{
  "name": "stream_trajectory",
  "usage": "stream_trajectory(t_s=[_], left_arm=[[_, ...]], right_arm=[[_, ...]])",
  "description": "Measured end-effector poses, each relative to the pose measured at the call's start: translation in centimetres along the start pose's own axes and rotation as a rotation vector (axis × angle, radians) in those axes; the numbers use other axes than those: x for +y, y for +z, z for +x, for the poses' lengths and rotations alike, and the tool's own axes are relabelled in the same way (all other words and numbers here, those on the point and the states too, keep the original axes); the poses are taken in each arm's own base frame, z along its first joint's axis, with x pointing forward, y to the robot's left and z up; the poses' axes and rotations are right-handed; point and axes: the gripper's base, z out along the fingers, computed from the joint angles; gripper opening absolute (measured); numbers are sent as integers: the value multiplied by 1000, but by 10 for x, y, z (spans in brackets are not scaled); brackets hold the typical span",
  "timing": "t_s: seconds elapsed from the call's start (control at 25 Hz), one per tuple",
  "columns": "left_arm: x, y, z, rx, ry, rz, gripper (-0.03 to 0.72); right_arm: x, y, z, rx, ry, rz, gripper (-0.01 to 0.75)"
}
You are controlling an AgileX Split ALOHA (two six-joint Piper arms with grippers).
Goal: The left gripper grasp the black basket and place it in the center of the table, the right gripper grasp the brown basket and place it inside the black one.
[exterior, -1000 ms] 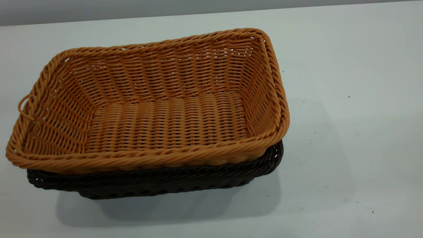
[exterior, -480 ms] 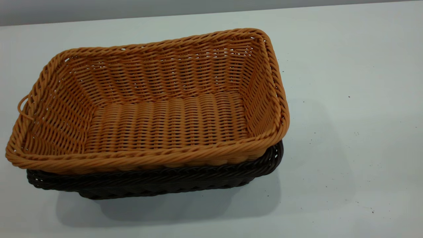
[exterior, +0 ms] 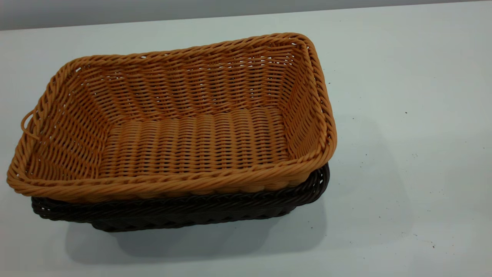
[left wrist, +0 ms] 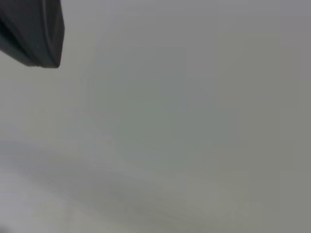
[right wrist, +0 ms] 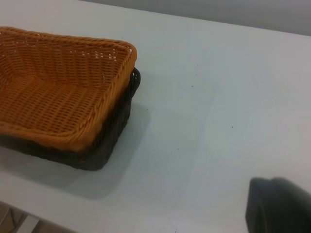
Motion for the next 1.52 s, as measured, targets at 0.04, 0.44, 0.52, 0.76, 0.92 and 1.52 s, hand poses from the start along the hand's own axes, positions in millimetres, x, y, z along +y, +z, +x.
stream_trajectory(t_s=[0.04,0.44,0.52,0.76,0.92,1.52], left_arm=[[-5,0,0,-2,11,50,-1],[-47,-15,15,79,345,575,-1],[-52,-21,27,186,413,679,-1],[-45,-42,62,681,371,740,-1],[-31,-55,77,999,292,607,-1],[-16,-60,104,1183,190,370,-1]], right_arm=[[0,0,0,0,1,0,0],[0,0,0,0,2,0,0],[0,0,0,0,1,0,0],[0,0,0,0,1,0,0],[0,0,0,0,1,0,0],[0,0,0,0,1,0,0]])
